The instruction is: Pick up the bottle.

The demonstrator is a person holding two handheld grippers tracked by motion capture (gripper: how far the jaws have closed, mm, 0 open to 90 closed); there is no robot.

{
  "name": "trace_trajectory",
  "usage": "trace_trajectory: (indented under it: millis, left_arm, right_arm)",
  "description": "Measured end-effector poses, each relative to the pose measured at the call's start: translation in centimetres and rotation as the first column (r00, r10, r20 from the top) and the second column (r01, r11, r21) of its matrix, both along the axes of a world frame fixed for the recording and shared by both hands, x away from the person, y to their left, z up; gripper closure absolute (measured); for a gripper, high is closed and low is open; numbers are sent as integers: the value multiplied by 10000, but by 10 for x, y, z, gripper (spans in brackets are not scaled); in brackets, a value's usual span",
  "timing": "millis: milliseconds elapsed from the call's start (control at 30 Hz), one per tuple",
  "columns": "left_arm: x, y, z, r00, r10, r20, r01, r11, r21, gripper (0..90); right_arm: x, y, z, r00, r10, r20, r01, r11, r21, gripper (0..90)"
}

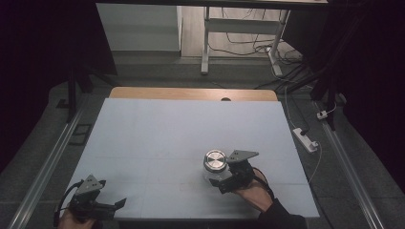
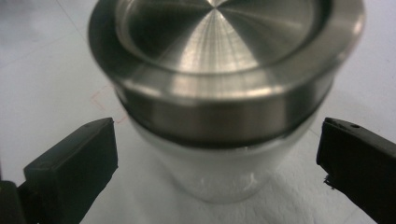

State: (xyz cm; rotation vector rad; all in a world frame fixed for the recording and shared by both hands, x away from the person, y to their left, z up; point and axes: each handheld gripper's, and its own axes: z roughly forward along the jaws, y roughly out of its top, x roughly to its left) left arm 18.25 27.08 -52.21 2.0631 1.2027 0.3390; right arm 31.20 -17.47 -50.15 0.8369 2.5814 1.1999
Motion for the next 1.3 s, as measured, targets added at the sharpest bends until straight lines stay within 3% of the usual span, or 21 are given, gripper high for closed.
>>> trace_trajectory:
  millis: [267,467,633,833,1000,1300]
  left_arm:
    - [0,0,0,10000,-18,-2,18,10000,-5,0]
    - [0,0,0,10000,-34,-2,34,10000,-4,0]
    - [0,0,0,10000,-18,5,18,10000,11,0]
    - [0,-1,0,10000,-46,-10,46,10000,29,0]
    - [0,-1,0,10000,-91,-26,91,9999,74,0]
    - [0,-2,0,9999,-159,-1,159,9998,129,0]
  right_arm:
    - [5,12,-4,9991,352,223,-349,9993,-139,0]
    - [8,18,-6,9989,300,373,-288,9991,-314,0]
    - [10,15,-4,9991,126,395,-129,9999,72,21]
    - [11,13,-5,9994,198,286,-208,9992,340,116]
    - [6,15,-1,9953,316,918,-305,9995,-125,140]
    - [7,15,0,9959,250,871,-247,9997,-40,145]
